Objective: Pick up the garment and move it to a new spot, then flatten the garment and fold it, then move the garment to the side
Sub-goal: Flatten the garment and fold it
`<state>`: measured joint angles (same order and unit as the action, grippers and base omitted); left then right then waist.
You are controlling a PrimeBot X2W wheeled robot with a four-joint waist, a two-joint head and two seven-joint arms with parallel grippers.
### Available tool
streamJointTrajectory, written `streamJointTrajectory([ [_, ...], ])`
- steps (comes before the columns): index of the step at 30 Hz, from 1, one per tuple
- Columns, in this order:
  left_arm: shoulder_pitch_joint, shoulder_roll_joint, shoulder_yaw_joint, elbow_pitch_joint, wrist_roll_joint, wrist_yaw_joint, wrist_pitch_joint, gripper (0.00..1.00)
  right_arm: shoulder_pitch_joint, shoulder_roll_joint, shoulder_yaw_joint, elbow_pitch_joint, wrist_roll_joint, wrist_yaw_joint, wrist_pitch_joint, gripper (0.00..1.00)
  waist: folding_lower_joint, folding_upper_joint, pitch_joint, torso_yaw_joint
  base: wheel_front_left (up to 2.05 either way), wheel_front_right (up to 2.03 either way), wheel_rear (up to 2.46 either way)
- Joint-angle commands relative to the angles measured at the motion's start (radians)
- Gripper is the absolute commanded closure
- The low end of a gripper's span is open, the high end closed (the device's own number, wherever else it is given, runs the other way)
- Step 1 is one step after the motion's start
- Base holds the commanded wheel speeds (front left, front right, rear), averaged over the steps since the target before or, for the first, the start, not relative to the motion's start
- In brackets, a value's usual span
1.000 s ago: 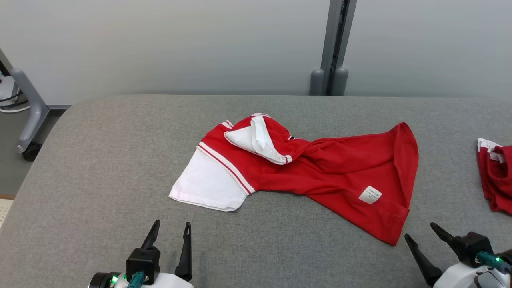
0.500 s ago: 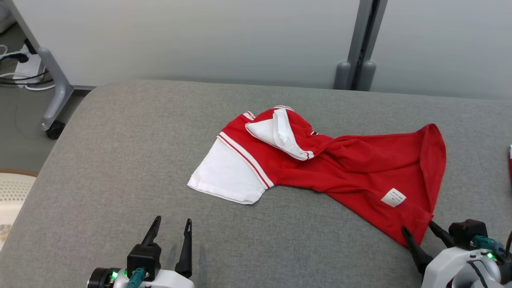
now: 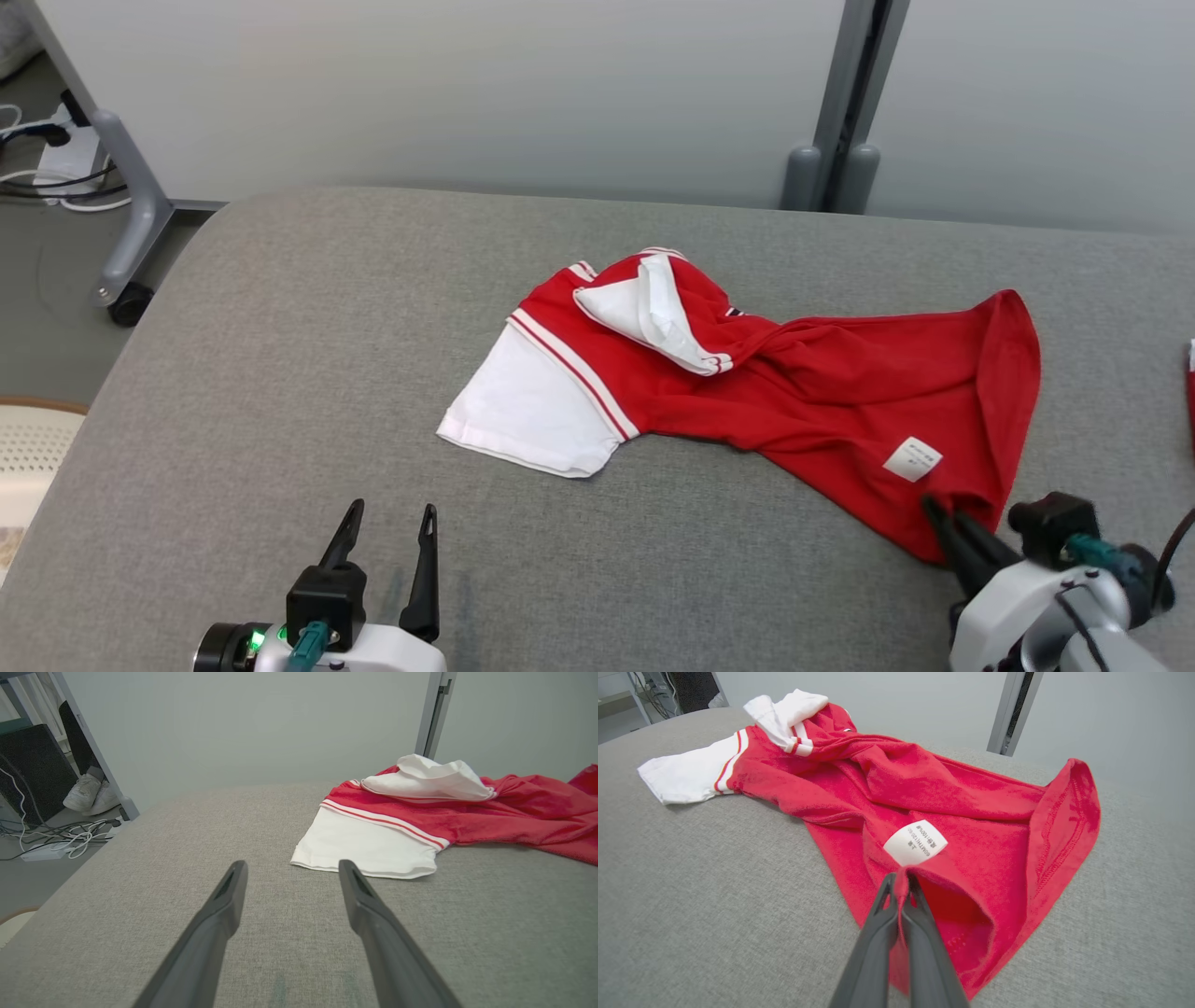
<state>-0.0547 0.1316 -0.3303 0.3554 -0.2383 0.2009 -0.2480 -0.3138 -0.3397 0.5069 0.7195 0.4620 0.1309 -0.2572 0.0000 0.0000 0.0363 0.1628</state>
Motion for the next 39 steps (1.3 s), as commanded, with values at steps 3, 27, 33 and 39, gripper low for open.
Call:
streamJointTrajectory([
  [3, 0.009, 0.005, 0.007, -0.006, -0.011, 0.011, -0.005, 0.0, 0.063, -0.024, 0.047, -0.106, -0.008, 0.0, -0.009, 1.0, 0.0, 0.0, -0.012, -0.031, 0.0, 0.0, 0.0],
  [27, 0.0, 0.011, 0.01, -0.007, -0.028, 0.022, -0.013, 0.0, 0.232, -0.106, 0.119, -0.276, -0.232, 0.0, -0.009, 0.0, 0.0, 0.0, 0.007, -0.146, 0.0, 0.0, 0.0],
  [33, 0.0, 0.01, 0.006, -0.008, -0.032, 0.023, -0.015, 0.0, 0.268, -0.088, -0.027, -0.314, -0.148, 0.0, -0.009, 0.0, 0.0, 0.0, 0.007, -0.147, 0.0, 0.0, 0.0],
  [39, -0.02, 0.005, -0.001, 0.0, -0.033, 0.015, -0.015, 0.0, 0.202, -0.053, -0.154, -0.241, -0.126, 0.0, 0.007, 0.0, 0.0, 0.0, 0.014, -0.117, 0.0, 0.0, 0.0],
])
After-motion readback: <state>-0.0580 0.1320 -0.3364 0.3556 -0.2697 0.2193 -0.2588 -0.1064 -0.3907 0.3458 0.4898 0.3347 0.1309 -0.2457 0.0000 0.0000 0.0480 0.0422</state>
